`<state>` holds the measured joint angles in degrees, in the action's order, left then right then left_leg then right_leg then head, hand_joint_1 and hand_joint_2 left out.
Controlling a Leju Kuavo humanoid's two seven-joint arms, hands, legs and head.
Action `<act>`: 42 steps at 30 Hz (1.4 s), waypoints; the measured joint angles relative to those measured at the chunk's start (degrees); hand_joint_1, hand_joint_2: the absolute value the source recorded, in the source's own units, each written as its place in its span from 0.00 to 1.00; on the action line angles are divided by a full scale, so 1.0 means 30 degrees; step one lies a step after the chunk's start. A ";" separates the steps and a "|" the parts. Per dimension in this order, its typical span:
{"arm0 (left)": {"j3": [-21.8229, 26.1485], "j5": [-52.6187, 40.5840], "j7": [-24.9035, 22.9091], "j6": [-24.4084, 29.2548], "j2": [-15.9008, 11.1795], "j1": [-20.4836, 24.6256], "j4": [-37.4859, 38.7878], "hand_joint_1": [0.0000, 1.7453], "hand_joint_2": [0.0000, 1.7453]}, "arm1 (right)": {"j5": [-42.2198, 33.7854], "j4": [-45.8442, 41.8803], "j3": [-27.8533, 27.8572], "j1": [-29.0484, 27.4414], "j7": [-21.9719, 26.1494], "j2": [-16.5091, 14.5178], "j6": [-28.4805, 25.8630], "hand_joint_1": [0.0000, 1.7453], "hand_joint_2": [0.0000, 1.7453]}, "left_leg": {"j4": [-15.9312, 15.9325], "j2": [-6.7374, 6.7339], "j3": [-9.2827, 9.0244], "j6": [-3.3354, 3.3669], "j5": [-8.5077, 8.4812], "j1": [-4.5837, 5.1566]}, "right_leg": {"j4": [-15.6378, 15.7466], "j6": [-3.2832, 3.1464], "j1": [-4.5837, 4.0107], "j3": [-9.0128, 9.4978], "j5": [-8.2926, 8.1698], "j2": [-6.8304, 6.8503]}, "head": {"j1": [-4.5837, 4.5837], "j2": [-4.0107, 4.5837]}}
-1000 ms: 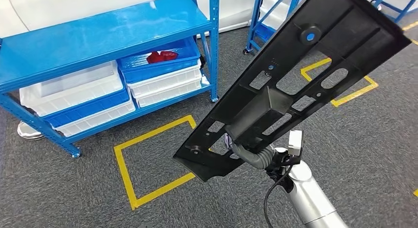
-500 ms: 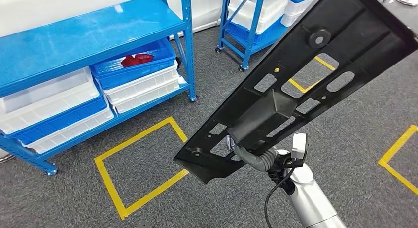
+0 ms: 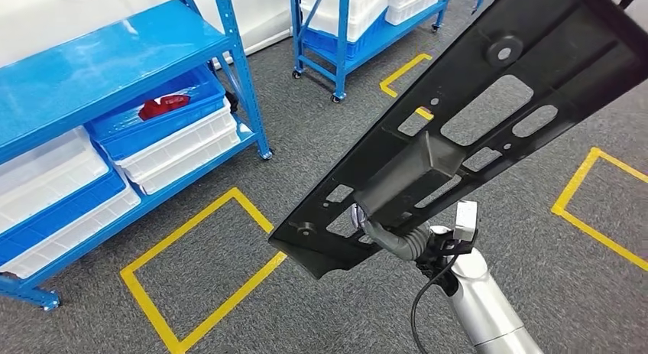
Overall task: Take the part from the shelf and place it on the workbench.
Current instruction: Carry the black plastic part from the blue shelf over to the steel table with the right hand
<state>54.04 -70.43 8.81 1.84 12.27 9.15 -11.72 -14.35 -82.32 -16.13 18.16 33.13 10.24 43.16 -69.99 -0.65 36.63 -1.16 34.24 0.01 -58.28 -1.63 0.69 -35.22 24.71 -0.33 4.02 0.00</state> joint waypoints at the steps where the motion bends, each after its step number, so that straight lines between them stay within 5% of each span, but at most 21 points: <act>1: 0.0002 0.0016 0.0002 0.0005 -0.0004 -0.0038 0.0000 0.00 1.00 | 0.0005 0.0029 0.0000 -0.0001 0.0000 -0.0029 0.0002 1.00 1.00 | -0.1076 0.0076 0.0486 -0.0030 0.0360 -0.0020 | -0.0021 -0.0015 -0.0004 -0.0044 -0.0021 -0.0229 | 0.0000 0.0000; 3: 0.0004 0.0055 0.0005 0.0013 -0.0009 -0.0075 0.0000 0.00 1.00 | 0.0018 0.0098 0.0000 -0.0007 -0.0002 -0.0040 0.0009 1.00 1.00 | -0.1302 0.0112 0.0572 -0.0041 0.0014 -0.0054 | -0.0085 -0.0001 -0.0002 -0.0089 -0.0049 -0.0662 | 0.0000 0.0000; 7: 0.0004 0.0097 0.0047 0.0013 -0.0009 -0.0061 0.0000 0.00 1.00 | 0.0026 0.0137 0.0000 0.0130 0.0004 -0.0124 0.0026 1.00 1.00 | 0.3516 0.1161 -0.1672 0.0118 -0.2133 -0.0211 | -0.0219 0.0246 -0.0005 -0.0188 -0.0148 -0.1538 | 0.0002 0.0000; 10: 0.0013 0.0111 0.0069 0.0022 -0.0005 -0.0053 0.0000 0.00 1.00 | 0.0031 0.0180 -0.0002 0.0211 0.0011 -0.0192 0.0036 1.00 1.00 | 0.4026 0.1103 -0.1853 0.0331 -0.2241 -0.0194 | -0.0126 0.0663 0.0039 -0.0397 -0.0378 -0.2050 | 0.0004 0.0000; 13: 0.0018 0.0113 0.0069 0.0055 0.0025 0.0004 0.0000 0.00 1.00 | 0.0028 0.0228 -0.0004 0.0299 0.0025 -0.0191 0.0037 1.00 1.00 | 0.4313 0.0501 -0.1860 0.0699 -0.2531 -0.0291 | -0.1235 0.0876 -0.0021 -0.1012 0.0360 -0.1054 | -0.0002 0.0000; 15: 0.0020 0.0111 0.0065 0.0093 0.0024 -0.0039 0.0000 0.00 1.00 | 0.0031 0.0257 -0.0022 0.0355 0.0031 -0.0228 0.0042 1.00 1.00 | 0.4337 0.0051 -0.1797 0.0800 -0.2574 -0.0230 | -0.3715 0.0980 0.0031 -0.2146 0.1667 -0.0204 | -0.0004 0.0000; 17: 0.0026 0.0097 0.0065 0.0117 0.0016 -0.0129 0.0000 0.00 1.00 | 0.0035 0.0304 -0.0036 0.0287 0.0031 -0.0253 0.0047 1.00 1.00 | 0.4321 -0.0414 -0.1754 0.0803 -0.2564 -0.0184 | -0.5514 0.1088 0.0117 -0.2904 0.2245 -0.0016 | -0.0006 0.0000; 19: 0.0031 0.0071 0.0067 0.0118 0.0015 -0.0162 0.0000 0.00 1.00 | 0.0035 0.0337 -0.0036 0.0199 0.0035 -0.0252 0.0047 1.00 1.00 | 0.4296 -0.0830 -0.1757 0.0760 -0.2529 -0.0177 | -0.4506 0.1116 0.0164 -0.2244 0.1520 0.0154 | -0.0007 0.0000; 22: 0.0031 0.0055 0.0076 0.0111 0.0018 -0.0149 0.0000 0.00 1.00 | 0.0033 0.0302 -0.0042 0.0173 0.0071 -0.0259 0.0051 1.00 1.00 | 0.4177 -0.1327 -0.1796 0.0522 -0.2365 -0.0071 | -0.0759 0.0896 0.0005 -0.0197 0.0285 0.1091 | -0.0005 0.0000; 23: 0.0031 0.0055 0.0078 0.0109 0.0016 -0.0150 0.0000 0.00 1.00 | 0.0029 0.0280 -0.0046 0.0157 0.0086 -0.0264 0.0053 1.00 1.00 | 0.4151 -0.1478 -0.1812 0.0415 -0.2313 -0.0022 | -0.0239 0.0773 -0.0080 0.0045 0.0238 0.1238 | -0.0004 0.0000; 26: 0.0031 0.0055 0.0084 0.0104 0.0013 -0.0129 0.0000 0.00 1.00 | 0.0027 0.0239 -0.0047 0.0050 0.0106 -0.0246 0.0051 1.00 1.00 | 0.4121 -0.1794 -0.1896 0.0096 -0.2165 -0.0015 | -0.0106 0.0431 -0.0114 -0.0005 0.0231 0.0732 | -0.0004 0.0000; 28: 0.0027 0.0055 0.0105 0.0097 0.0013 -0.0100 0.0000 0.00 1.00 | 0.0042 0.0204 -0.0044 0.0005 0.0140 -0.0244 0.0045 1.00 1.00 | 0.3265 -0.1112 -0.1591 -0.0082 -0.1491 -0.0098 | 0.0018 0.0199 -0.0020 0.0034 0.0131 0.0369 | -0.0002 0.0000; 31: 0.0029 0.0035 0.0118 0.0093 0.0009 -0.0180 0.0000 0.00 1.00 | 0.0158 0.0177 -0.0044 -0.0124 0.0197 -0.0299 0.0020 1.00 1.00 | -0.0470 0.0007 0.0111 -0.0186 0.0303 -0.0166 | 0.0040 0.0025 -0.0026 0.0020 0.0078 -0.0253 | 0.0000 0.0000; 33: 0.0029 -0.0029 0.0089 0.0084 -0.0002 -0.0237 0.0000 0.00 1.00 | 0.0277 0.0175 -0.0044 -0.0258 0.0197 -0.0319 0.0004 1.00 1.00 | -0.1472 0.0109 0.0666 -0.0169 0.0275 -0.0166 | -0.0003 0.0010 -0.0058 0.0014 0.0075 -0.0738 | 0.0000 0.0000; 35: 0.0022 -0.0097 0.0058 0.0057 -0.0009 -0.0225 0.0000 0.00 1.00 | 0.0341 0.0138 -0.0044 -0.0322 0.0193 -0.0339 -0.0018 1.00 1.00 | 0.0505 0.0369 -0.0155 -0.0063 -0.1099 -0.0183 | -0.0084 0.0032 -0.0060 0.0025 0.0088 -0.1232 | 0.0000 0.0000; 37: 0.0018 -0.0124 0.0045 0.0031 -0.0013 -0.0206 0.0000 0.00 1.00 | 0.0359 0.0067 -0.0044 -0.0324 0.0193 -0.0357 -0.0036 1.00 1.00 | 0.2999 0.1148 -0.1265 0.0084 -0.2109 -0.0233 | -0.0168 0.0148 -0.0069 -0.0024 0.0080 -0.1690 | -0.0002 0.0000; 39: 0.0018 -0.0129 0.0022 0.0022 -0.0018 -0.0201 0.0000 0.00 1.00 | 0.0368 -0.0005 -0.0042 -0.0356 0.0191 -0.0366 -0.0040 1.00 1.00 | 0.3905 0.1552 -0.1663 0.0210 -0.2239 -0.0217 | -0.0166 0.0388 -0.0005 -0.0160 -0.0019 -0.2078 | -0.0004 0.0000; 41: 0.0016 -0.0135 0.0002 0.0020 -0.0011 -0.0172 0.0000 0.00 1.00 | 0.0375 -0.0062 -0.0020 -0.0447 0.0186 -0.0363 -0.0044 1.00 1.00 | 0.4099 0.1201 -0.1725 0.0403 -0.2387 -0.0214 | -0.0108 0.0648 0.0055 -0.0267 -0.0125 -0.2240 | -0.0004 0.0000; 42: 0.0015 -0.0138 0.0000 0.0020 -0.0002 -0.0146 0.0000 0.00 1.00 | 0.0375 -0.0082 0.0002 -0.0476 0.0188 -0.0355 -0.0046 1.00 1.00 | 0.4228 0.0990 -0.1765 0.0544 -0.2482 -0.0240 | -0.0244 0.0742 0.0026 -0.0357 -0.0017 -0.1912 | -0.0004 0.0000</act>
<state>54.08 -70.85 8.81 1.90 12.26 8.71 -11.72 -13.23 -82.56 -16.13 16.73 33.69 9.17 43.03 -57.31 2.32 31.33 0.47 26.80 -0.71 -59.02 0.59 0.77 -36.29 24.66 -6.07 4.01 0.00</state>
